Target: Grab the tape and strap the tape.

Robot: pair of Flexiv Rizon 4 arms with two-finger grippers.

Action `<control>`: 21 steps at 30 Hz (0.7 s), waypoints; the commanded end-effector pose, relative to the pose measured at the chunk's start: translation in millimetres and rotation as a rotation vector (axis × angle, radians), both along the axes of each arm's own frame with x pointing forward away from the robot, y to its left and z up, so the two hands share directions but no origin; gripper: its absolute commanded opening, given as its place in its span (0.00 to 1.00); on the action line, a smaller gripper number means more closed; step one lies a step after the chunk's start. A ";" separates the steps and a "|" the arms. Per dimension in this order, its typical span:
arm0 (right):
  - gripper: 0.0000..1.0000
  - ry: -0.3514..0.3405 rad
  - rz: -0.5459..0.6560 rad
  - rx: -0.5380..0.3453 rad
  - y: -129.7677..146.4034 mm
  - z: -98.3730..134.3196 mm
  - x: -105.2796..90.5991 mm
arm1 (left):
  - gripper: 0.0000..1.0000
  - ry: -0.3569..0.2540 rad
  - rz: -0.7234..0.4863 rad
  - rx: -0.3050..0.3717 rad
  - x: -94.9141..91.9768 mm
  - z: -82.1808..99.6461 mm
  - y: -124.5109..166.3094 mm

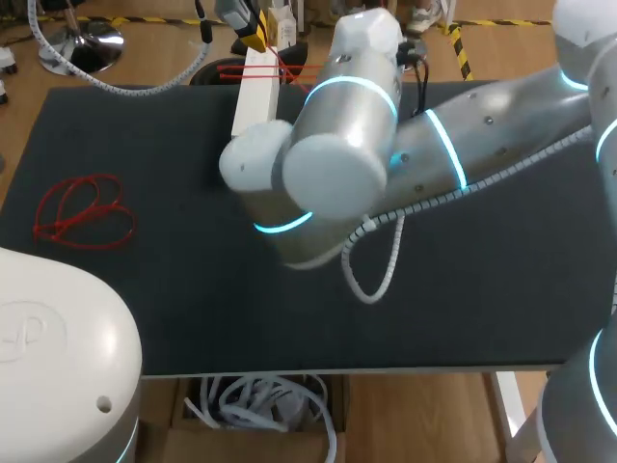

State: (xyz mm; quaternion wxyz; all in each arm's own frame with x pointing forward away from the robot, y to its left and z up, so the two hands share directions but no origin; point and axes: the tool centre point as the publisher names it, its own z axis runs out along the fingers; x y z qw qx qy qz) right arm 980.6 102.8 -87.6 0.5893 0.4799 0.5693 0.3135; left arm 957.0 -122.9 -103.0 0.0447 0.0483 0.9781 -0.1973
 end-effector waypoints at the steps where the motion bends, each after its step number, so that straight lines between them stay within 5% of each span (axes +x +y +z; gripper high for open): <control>1: 0.00 -0.035 0.164 -0.109 -11.2 8.7 10.8 | 0.00 0.001 0.001 0.005 0.0 1.0 -0.1; 6: 0.00 -0.145 0.197 -0.209 -12.0 8.3 19.4 | 0.00 0.001 0.001 0.005 0.0 1.0 -0.1; 21: 0.00 -0.145 0.197 -0.209 -12.0 8.3 19.4 | 0.00 0.001 0.001 0.005 0.0 1.0 -0.1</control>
